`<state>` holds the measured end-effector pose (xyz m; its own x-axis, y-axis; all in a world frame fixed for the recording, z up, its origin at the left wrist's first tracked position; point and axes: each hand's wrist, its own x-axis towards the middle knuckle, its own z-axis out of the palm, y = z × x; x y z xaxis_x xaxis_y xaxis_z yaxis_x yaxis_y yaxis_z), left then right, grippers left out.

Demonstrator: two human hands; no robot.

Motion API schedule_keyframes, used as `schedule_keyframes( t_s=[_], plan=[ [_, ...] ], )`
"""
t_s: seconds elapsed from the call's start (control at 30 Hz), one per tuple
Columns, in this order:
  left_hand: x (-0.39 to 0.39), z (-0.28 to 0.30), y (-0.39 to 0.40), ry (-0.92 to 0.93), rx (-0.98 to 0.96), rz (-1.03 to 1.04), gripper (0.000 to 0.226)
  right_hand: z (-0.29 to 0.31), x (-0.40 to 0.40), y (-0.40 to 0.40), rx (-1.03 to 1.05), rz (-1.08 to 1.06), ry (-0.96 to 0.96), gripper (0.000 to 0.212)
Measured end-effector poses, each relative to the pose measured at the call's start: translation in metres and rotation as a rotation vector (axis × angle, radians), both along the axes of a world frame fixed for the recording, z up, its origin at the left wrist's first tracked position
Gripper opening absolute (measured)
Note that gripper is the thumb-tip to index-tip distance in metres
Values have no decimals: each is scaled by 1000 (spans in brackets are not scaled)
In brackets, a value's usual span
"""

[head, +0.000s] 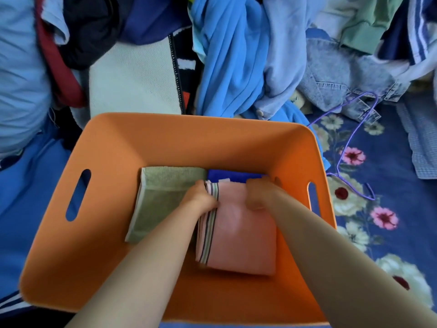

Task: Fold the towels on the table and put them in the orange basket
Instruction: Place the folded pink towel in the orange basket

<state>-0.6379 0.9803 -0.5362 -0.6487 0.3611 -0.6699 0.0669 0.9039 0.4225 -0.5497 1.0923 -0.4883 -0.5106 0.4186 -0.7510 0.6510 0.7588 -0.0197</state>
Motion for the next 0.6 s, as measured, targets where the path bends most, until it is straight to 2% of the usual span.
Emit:
schedule_keyframes(
  t_s=[0.07,0.13,0.27,0.37,0.43,0.47,0.53,0.6],
  plan=[
    [-2,3,-5,23,19,-9,25,3,-2,-2,14,-2,20,33],
    [-3,8,-8,31,55,-36,15,8,-4,-3,29,-16,62,25],
    [-9,26,-8,53,96,-53,18,28,-4,-2,145,-16,250,5],
    [-19,40,-3,34,192,14,24,37,-8,4,193,-29,341,18],
    [-18,47,4,92,243,30,14,36,-12,3,254,-33,339,4],
    [-15,48,8,129,247,32,17,30,-12,2,319,-5,332,14],
    [-4,43,12,198,222,17,48,18,-6,-3,429,82,305,30],
    [10,39,4,404,217,-115,60,6,3,-9,487,144,340,35]
  ],
)
